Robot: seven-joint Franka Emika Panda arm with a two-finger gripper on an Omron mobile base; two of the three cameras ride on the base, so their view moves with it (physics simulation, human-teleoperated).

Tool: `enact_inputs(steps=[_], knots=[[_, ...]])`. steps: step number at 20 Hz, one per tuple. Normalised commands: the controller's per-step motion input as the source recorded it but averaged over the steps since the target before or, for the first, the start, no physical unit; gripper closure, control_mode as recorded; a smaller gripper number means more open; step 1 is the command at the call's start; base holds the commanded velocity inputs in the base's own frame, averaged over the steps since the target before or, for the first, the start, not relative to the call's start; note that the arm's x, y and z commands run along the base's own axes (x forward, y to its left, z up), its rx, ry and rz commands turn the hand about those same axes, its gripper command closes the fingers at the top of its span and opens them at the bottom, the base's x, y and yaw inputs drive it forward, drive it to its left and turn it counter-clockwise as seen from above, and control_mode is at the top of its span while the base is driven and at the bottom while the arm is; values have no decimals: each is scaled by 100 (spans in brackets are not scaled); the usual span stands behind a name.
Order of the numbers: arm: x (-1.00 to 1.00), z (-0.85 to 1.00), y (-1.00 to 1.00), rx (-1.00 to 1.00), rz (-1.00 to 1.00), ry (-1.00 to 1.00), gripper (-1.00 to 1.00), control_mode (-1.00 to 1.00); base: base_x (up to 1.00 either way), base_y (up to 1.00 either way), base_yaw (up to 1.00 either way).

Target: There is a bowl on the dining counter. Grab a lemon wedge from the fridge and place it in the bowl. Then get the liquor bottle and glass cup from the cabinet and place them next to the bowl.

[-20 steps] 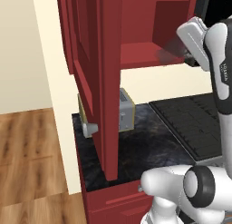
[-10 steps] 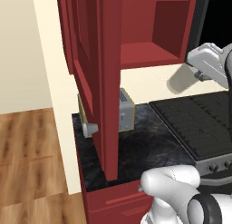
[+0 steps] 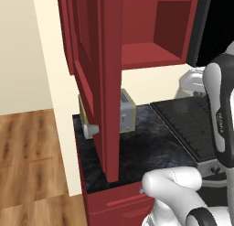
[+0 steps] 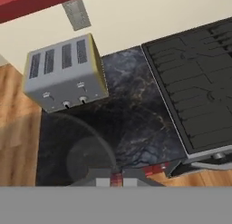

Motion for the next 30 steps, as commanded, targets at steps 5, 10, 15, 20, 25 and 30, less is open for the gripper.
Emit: enact_inputs(steps=[5,10,15,20,25,30], knots=[[8,-20,2,-20,0,6,100,-100,0,0,0],[0,-34,0,-14,2,16,100,-100,0,0,0],[-9,-21,0,-3,0,12,100,100,-11,0,0],[0,0,0,0,0,0,100,100,-92,0,0],[0,0,0,0,0,0,100,100,-98,-14,-12],[0,0,0,0,0,0,100,100,-54,-38,-45]])
